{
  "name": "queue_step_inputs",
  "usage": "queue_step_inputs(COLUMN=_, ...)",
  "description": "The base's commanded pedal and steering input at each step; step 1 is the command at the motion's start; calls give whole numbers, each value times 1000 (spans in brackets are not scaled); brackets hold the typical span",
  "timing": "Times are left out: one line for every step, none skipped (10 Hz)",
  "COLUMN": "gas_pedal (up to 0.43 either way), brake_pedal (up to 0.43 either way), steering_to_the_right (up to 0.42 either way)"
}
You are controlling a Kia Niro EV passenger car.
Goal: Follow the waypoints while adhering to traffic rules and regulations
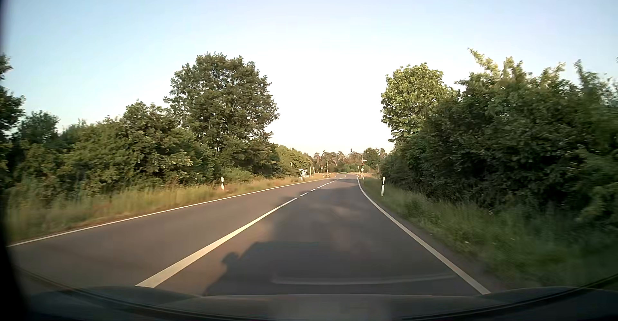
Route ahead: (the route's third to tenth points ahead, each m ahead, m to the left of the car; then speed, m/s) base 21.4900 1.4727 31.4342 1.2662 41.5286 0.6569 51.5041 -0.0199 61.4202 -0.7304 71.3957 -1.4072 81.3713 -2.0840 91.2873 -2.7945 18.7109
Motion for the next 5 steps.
queue_step_inputs(gas_pedal=138, brake_pedal=12, steering_to_the_right=12)
queue_step_inputs(gas_pedal=118, brake_pedal=12, steering_to_the_right=12)
queue_step_inputs(gas_pedal=98, brake_pedal=12, steering_to_the_right=11)
queue_step_inputs(gas_pedal=87, brake_pedal=12, steering_to_the_right=11)
queue_step_inputs(gas_pedal=79, brake_pedal=12, steering_to_the_right=10)
